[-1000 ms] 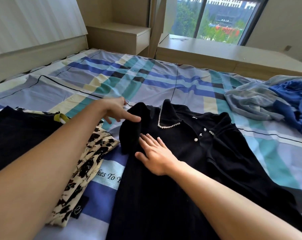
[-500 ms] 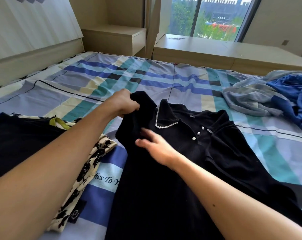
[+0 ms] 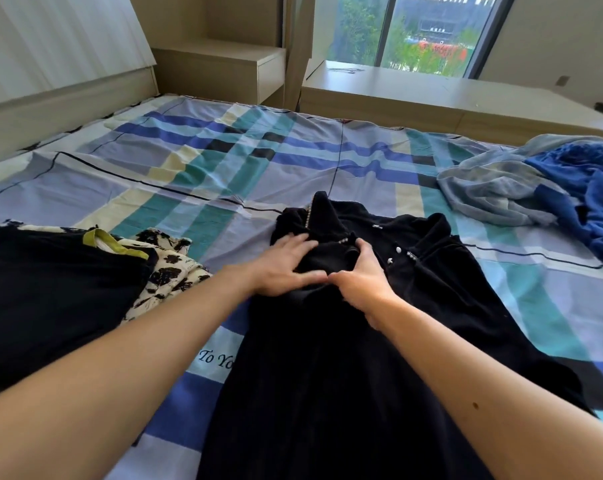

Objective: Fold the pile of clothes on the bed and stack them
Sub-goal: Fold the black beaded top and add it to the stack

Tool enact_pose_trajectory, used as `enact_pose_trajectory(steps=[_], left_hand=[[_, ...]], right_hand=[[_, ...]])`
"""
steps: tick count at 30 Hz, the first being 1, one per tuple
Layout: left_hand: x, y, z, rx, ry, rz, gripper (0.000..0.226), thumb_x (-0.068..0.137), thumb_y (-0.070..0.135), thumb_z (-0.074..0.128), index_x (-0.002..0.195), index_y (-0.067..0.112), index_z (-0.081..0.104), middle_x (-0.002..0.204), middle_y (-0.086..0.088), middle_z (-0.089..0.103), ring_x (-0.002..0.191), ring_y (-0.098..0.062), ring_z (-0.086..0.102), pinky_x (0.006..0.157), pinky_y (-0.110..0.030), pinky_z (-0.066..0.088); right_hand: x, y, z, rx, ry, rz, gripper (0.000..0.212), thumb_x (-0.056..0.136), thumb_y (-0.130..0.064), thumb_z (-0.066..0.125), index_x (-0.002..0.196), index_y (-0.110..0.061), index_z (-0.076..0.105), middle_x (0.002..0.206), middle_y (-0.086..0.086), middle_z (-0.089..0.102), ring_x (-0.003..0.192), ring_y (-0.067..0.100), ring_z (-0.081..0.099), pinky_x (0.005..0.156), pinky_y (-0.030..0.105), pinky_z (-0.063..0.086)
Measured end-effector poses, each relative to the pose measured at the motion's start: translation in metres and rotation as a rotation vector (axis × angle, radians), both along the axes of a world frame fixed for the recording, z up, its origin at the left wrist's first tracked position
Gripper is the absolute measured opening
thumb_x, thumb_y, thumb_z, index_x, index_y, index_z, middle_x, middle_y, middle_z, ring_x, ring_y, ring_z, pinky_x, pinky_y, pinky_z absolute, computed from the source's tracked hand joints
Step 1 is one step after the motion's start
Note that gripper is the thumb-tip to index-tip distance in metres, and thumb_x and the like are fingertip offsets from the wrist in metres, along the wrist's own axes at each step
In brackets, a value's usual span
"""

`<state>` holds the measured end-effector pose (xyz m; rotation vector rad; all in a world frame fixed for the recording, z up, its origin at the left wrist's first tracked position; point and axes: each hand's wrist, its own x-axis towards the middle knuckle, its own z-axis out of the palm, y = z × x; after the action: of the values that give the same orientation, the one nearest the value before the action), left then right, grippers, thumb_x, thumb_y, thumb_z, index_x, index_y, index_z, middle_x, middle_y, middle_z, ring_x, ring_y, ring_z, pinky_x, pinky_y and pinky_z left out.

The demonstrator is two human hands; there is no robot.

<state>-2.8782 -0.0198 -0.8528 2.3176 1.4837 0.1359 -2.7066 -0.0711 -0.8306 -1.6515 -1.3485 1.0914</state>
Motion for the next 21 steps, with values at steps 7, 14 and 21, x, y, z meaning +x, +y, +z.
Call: enact_pose_trajectory(steps=[7, 14, 21], left_hand=[[0.012, -0.005, -0.002, 0.089, 0.168, 0.074, 0.112, 0.063, 0.092, 0.016, 0.156, 0.03, 0.026, 0.164, -0.003, 0.02, 0.151, -0.024, 0.015, 0.124, -0.045, 0.008], [0.025, 0.037, 0.017, 0.321, -0.051, 0.211, 0.044, 0.091, 0.042, 0.061, 0.131, 0.024, 0.059, 0.135, -0.007, 0.051, 0.131, -0.028, 0.041, 0.111, -0.045, 0.035], [0.044, 0.113, 0.037, -0.078, 0.272, 0.159, 0.145, 0.054, 0.061, 0.088, 0.159, 0.017, -0.001, 0.163, -0.013, 0.022, 0.148, -0.031, 0.027, 0.12, -0.044, 0.028]], right_hand=[[0.063, 0.012, 0.002, 0.281, -0.633, 0.041, 0.071, 0.08, -0.018, 0.066, 0.147, -0.022, 0.041, 0.129, 0.004, 0.045, 0.118, 0.026, 0.053, 0.101, 0.042, 0.046], [0.173, 0.07, 0.017, 0.123, -0.952, 0.061, 0.099, 0.07, -0.02, 0.078, 0.155, -0.023, 0.028, 0.152, 0.013, 0.027, 0.141, 0.035, 0.031, 0.117, 0.045, 0.031], [0.194, 0.124, 0.013, -0.122, -0.937, 0.339, 0.138, 0.062, -0.023, 0.092, 0.16, -0.024, -0.006, 0.167, 0.009, 0.006, 0.153, 0.026, 0.014, 0.122, 0.034, 0.021]])
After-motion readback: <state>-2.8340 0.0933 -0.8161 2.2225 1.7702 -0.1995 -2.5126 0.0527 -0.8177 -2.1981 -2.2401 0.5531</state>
